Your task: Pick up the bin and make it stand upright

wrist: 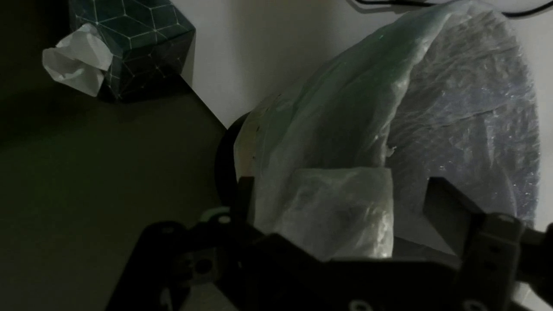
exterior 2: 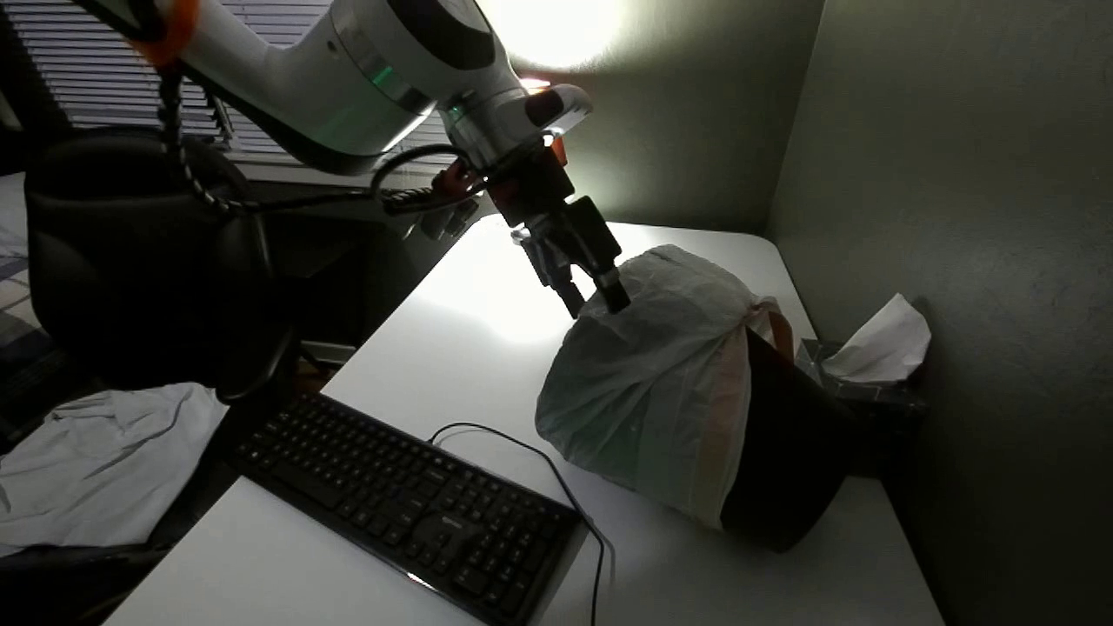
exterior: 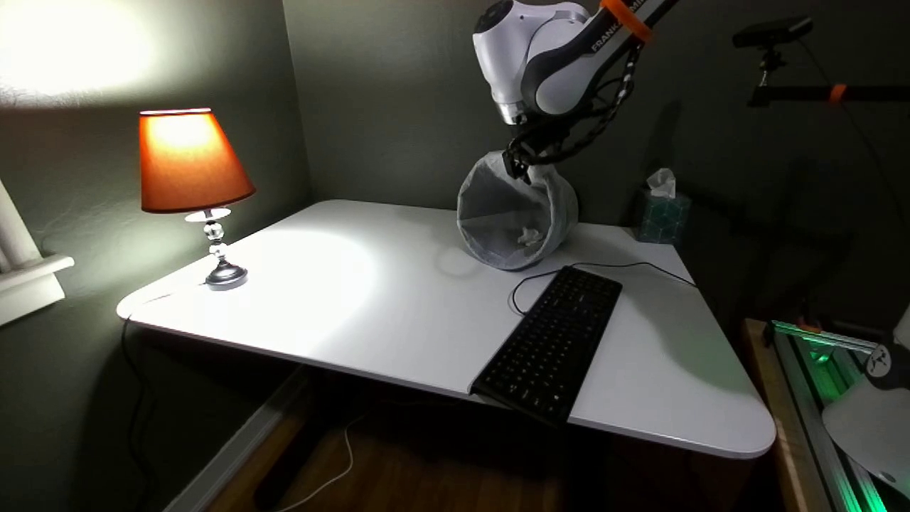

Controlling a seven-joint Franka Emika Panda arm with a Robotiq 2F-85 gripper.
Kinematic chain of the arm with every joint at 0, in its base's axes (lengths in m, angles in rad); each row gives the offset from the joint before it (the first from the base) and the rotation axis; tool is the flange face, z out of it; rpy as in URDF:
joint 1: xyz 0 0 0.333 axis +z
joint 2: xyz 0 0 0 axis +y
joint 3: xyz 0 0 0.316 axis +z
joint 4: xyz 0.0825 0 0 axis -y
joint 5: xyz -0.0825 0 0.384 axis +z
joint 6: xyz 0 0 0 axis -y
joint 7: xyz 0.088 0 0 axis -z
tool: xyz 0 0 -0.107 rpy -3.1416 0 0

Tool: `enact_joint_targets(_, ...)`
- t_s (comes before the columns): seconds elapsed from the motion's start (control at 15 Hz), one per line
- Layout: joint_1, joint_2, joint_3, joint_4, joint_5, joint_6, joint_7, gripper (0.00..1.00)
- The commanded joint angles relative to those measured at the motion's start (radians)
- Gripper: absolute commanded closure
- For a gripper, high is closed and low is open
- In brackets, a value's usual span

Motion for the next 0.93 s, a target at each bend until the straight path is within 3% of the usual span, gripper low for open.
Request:
enact_joint_targets(0.0,0.021,0.053,-0.028,0.047,-0.007,-0.005,0.015,0.0)
enact_joint_targets(0.07,0.022,0.062,-0.031,0.056,-0.004,-0.007,0.012,0.0)
enact_joint_targets(0.2,0.024,0.077,-0.036,0.07,0.001,-0.007,0.013,0.27)
enact_joint_targets(0.73,0.032,0.113,-0.05,0.112,0.008,-0.033,-0.003,0.89)
enact_joint_targets(0.87,0.03,0.114,-0.05,0.122,0.021,-0.048,-0.015,0.99)
